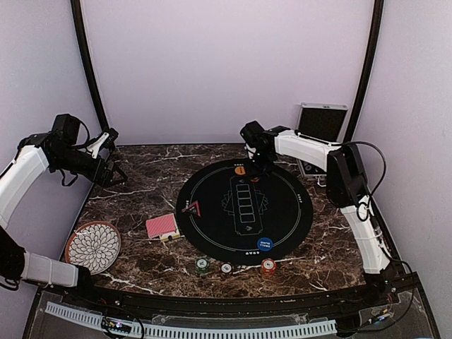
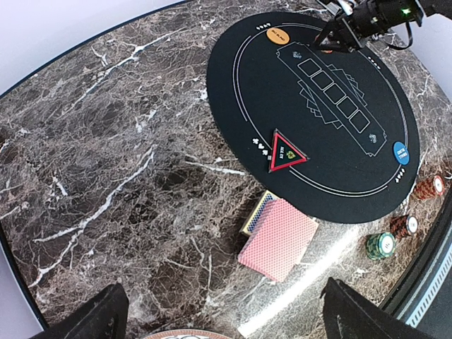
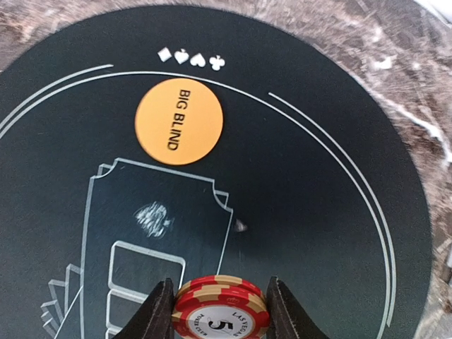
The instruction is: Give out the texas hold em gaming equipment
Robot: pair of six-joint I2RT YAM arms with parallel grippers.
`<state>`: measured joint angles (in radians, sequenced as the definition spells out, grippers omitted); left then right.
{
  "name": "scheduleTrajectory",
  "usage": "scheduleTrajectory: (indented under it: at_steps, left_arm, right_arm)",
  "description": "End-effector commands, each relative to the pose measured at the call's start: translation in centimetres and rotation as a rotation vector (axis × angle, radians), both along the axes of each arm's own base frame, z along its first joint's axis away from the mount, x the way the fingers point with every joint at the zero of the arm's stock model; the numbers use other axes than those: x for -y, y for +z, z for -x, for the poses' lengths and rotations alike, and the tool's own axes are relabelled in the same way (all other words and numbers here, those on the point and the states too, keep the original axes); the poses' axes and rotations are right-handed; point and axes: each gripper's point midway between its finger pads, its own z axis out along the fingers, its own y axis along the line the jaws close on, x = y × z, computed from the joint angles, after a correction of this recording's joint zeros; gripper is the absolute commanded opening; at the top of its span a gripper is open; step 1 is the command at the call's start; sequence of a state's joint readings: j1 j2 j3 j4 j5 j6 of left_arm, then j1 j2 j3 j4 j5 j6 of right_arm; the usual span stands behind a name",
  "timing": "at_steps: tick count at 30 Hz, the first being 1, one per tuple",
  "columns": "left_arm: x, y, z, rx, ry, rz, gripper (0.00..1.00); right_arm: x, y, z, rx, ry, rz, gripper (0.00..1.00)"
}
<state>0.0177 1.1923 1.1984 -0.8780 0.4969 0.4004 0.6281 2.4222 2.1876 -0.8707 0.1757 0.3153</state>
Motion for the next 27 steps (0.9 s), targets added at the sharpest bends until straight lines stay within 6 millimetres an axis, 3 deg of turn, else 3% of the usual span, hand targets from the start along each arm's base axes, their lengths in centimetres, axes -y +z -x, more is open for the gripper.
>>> scheduleTrajectory:
  at_steps: [1, 11, 16, 22, 27]
  left_arm:
    - [0.2, 0.9, 0.5, 0.015, -0.017, 0.011, 0.99]
    - [0.2, 1.1, 0.4, 0.015, -0.016, 0.012, 0.99]
    - [0.1, 1.1, 0.4, 0.017, -0.013, 0.003, 0.99]
    - [0.1, 1.1, 0.4, 0.017, -0.012, 0.002, 0.99]
    - [0.1, 1.2, 0.4, 0.019, -0.014, 0.006, 0.99]
  right_arm:
    - [-0.3, -0.2, -2.1, 0.030, -0.007, -0.049, 0.06]
    - [-0.2, -3.3, -2.7, -0.020, -0.001, -0.075, 0.16]
    - [-0.1, -4.4, -2.5, -0.036, -0.002, -0.065, 0.43]
    - [0.1, -1.9, -3.3, 0.015, -0.018, -0.061, 0.65]
    - [-0.4, 2.5, -2.7, 0.075, 0.001, -0.078, 0.68]
